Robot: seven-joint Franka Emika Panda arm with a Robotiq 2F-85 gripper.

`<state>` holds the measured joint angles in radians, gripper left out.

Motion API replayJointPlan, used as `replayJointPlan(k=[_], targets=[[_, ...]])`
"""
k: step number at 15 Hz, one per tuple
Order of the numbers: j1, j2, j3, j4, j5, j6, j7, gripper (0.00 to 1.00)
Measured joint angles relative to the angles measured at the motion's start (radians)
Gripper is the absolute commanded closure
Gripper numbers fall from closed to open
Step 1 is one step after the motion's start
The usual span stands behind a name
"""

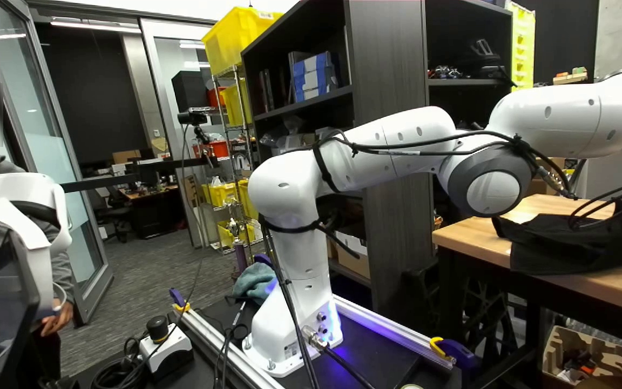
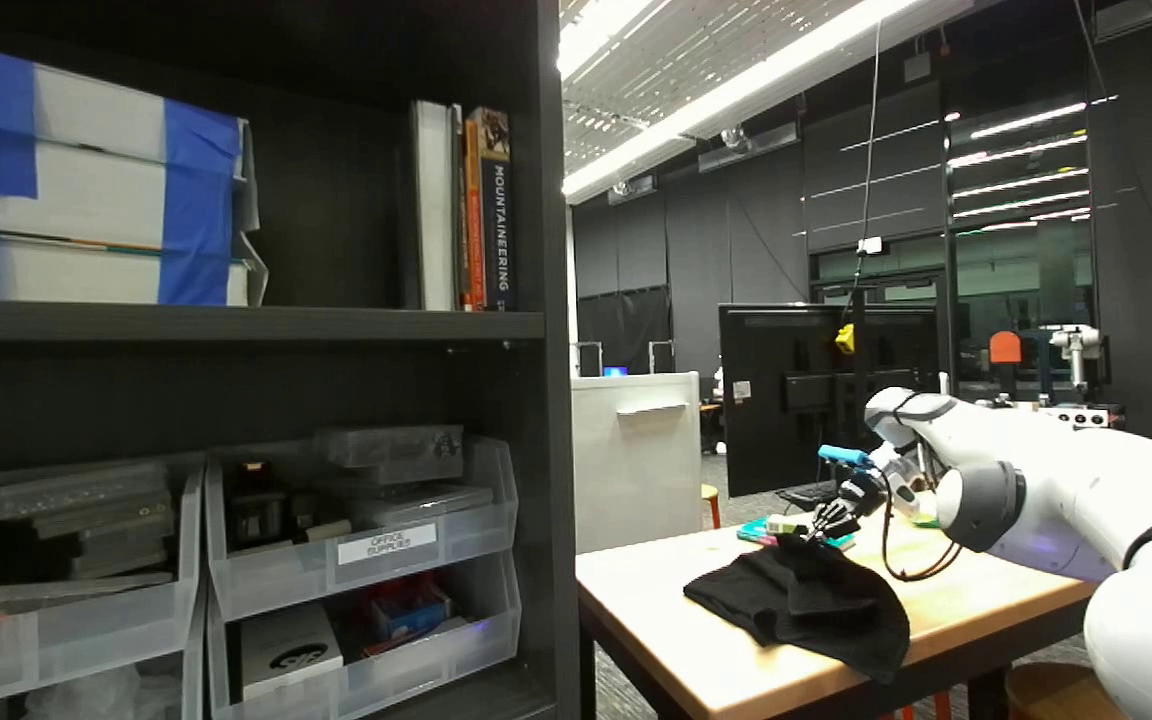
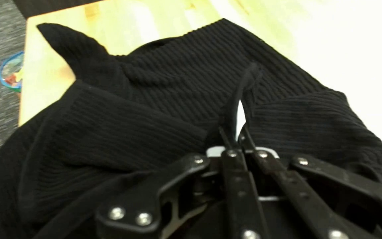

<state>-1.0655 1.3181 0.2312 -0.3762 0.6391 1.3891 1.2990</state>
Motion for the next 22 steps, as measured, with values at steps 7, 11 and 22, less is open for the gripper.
replayJointPlan(k=[7,11,22], targets=[[0.011,0.019,0.002,0.000,0.014,0.280,0.160,0.99],[0.015,0.034,-0.021,0.002,-0.016,0.483,0.188,0.99],[0.021,-0.005,-0.042,0.011,-0.171,0.727,0.109,0.99]])
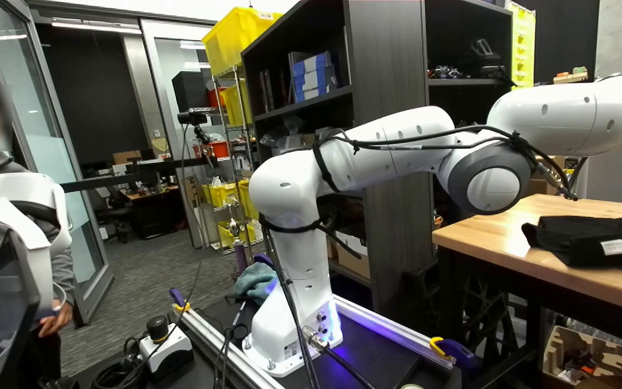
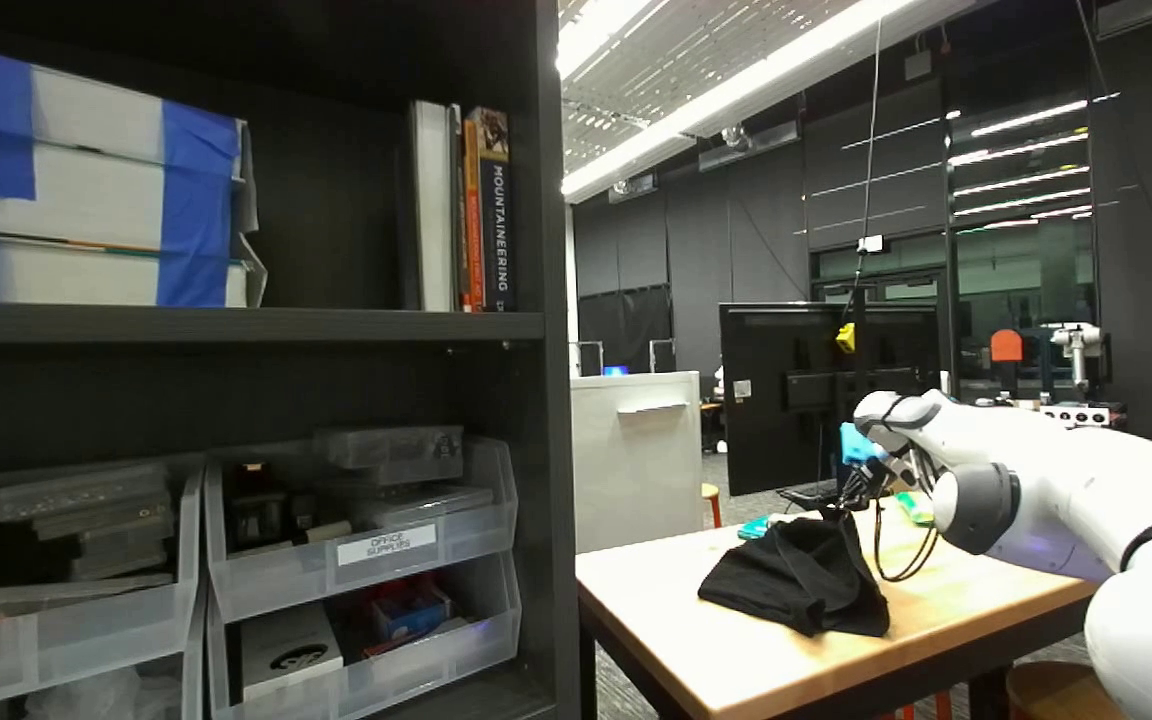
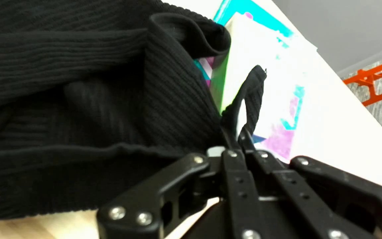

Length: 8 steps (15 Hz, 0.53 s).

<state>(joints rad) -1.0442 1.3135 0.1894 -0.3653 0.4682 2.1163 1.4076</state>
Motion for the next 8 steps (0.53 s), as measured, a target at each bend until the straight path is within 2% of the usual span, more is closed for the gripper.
replayJointPlan(k=[6,7,8], targets=[[0.023,-0.011,-0.078,-0.007,-0.098,0.113,0.068,0.99],[0.028,-0.010,-0.086,-0.010,-0.109,0.115,0.073,0.90],[0.033,-0.007,-0.095,-0.011,-0.119,0.115,0.077,0.93]])
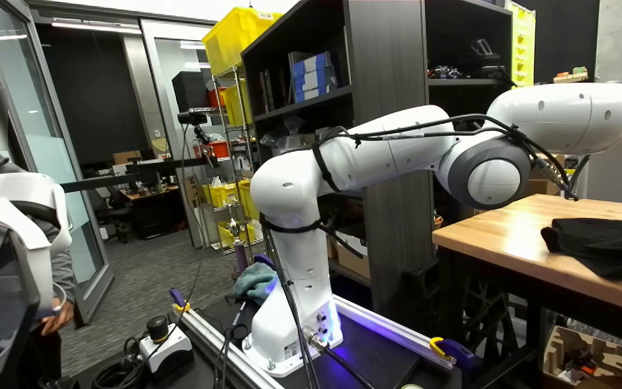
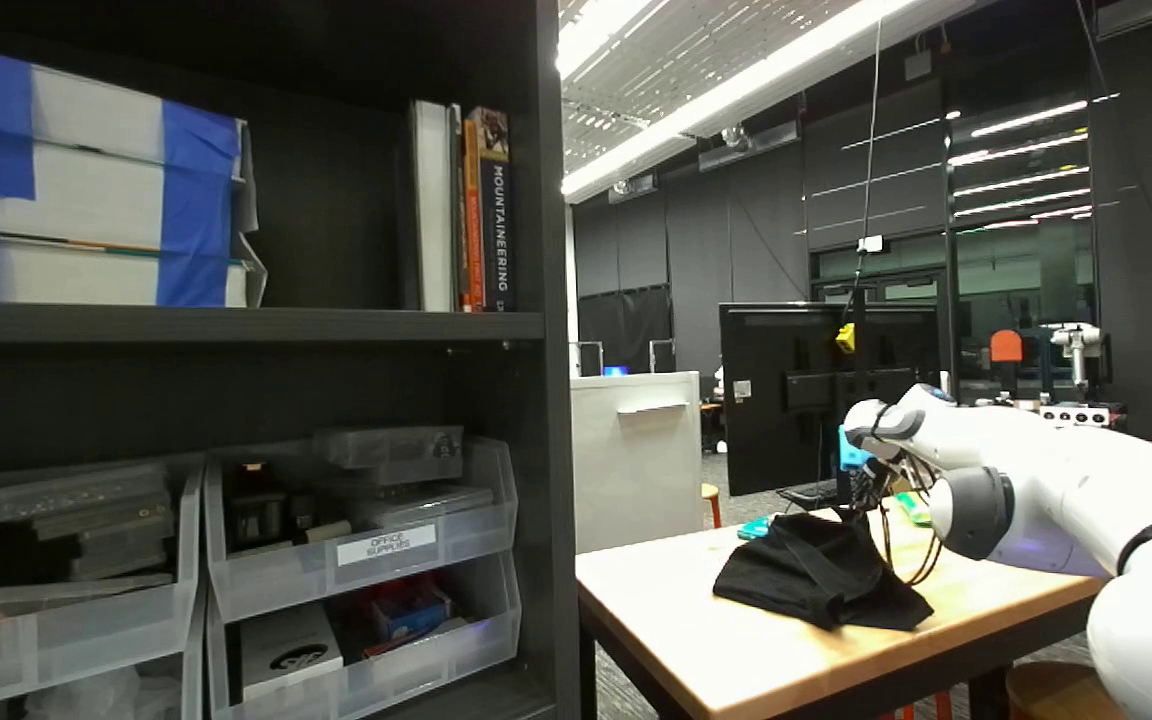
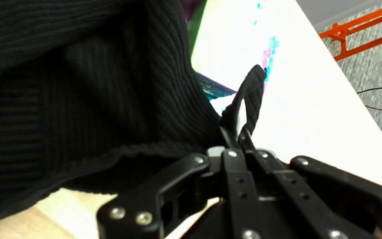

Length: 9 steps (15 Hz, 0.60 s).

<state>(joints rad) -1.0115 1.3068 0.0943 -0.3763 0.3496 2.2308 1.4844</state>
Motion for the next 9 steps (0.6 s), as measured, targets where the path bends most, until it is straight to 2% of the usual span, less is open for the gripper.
replayJointPlan(k=[1,2,3,6,8,9], targets=[[0.005,0.004,-0.008,0.000,-0.009,0.000,0.004,0.78],[0.010,0.007,-0.016,0.000,-0.017,0.000,0.008,0.81],[0.015,0.011,-0.024,0.000,-0.024,0.000,0.014,0.67],[0.032,0.025,-0.065,0.000,-0.064,0.029,0.072,0.48],[0.051,0.040,-0.112,0.000,-0.110,0.084,0.147,0.83],[0.063,0.048,-0.139,0.000,-0.136,0.109,0.189,0.74]])
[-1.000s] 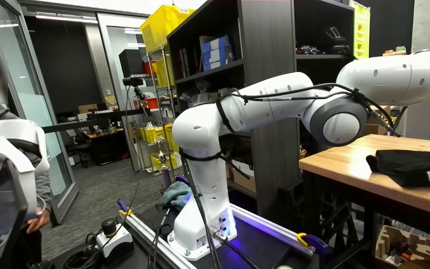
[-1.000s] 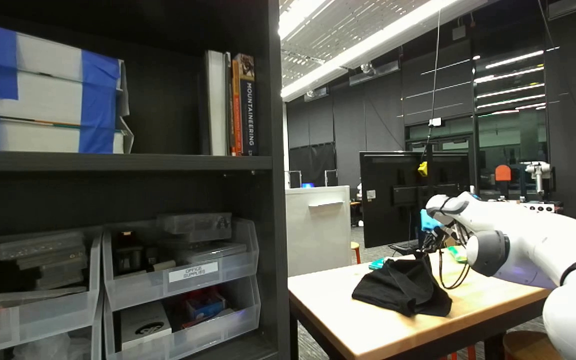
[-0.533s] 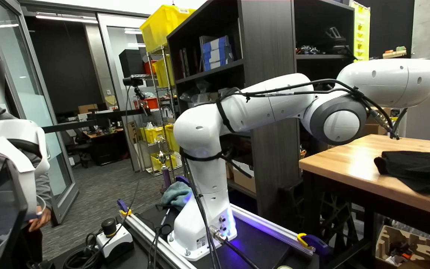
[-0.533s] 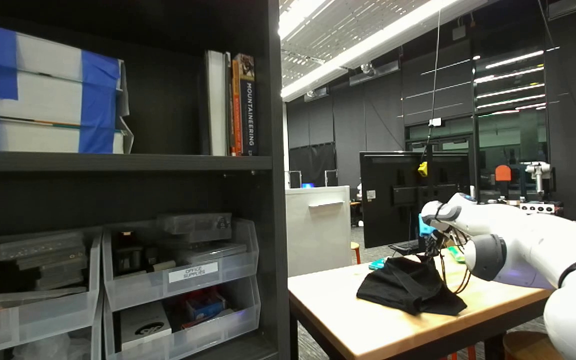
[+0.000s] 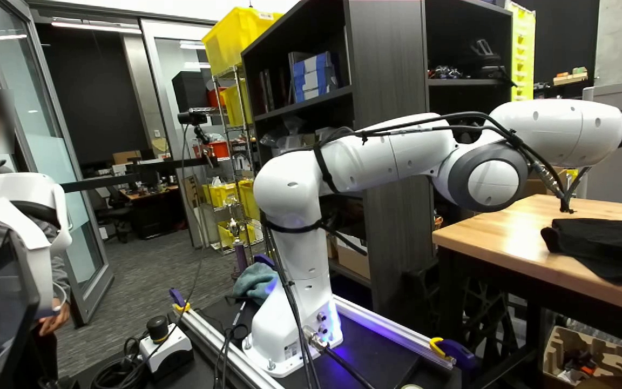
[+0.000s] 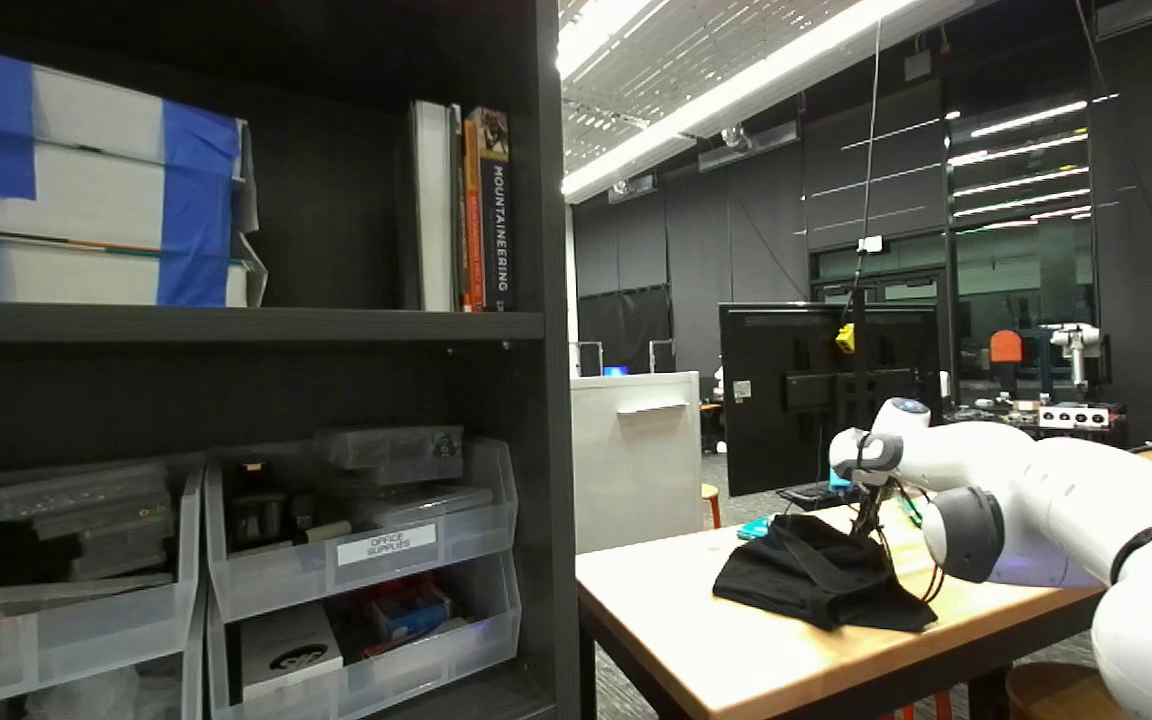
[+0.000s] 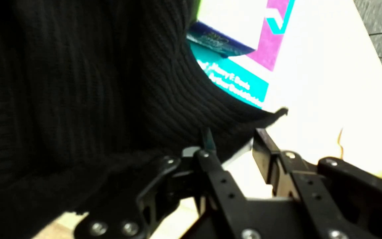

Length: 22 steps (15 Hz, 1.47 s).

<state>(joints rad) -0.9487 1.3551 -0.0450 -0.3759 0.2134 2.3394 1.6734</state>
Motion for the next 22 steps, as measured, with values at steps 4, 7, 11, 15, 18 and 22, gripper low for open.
replayJointPlan(k=[4,7,11,15,18,22], targets=[[0.048,0.023,-0.112,0.000,-0.110,0.057,0.188,0.76],[0.069,0.033,-0.164,0.000,-0.152,0.073,0.280,0.58],[0.069,0.033,-0.172,0.001,-0.152,0.073,0.283,0.52],[0.069,0.033,-0.172,0.001,-0.152,0.073,0.284,0.52],[0.069,0.033,-0.172,0.001,-0.152,0.073,0.284,0.52],[0.069,0.033,-0.173,0.001,-0.152,0.074,0.284,0.52]])
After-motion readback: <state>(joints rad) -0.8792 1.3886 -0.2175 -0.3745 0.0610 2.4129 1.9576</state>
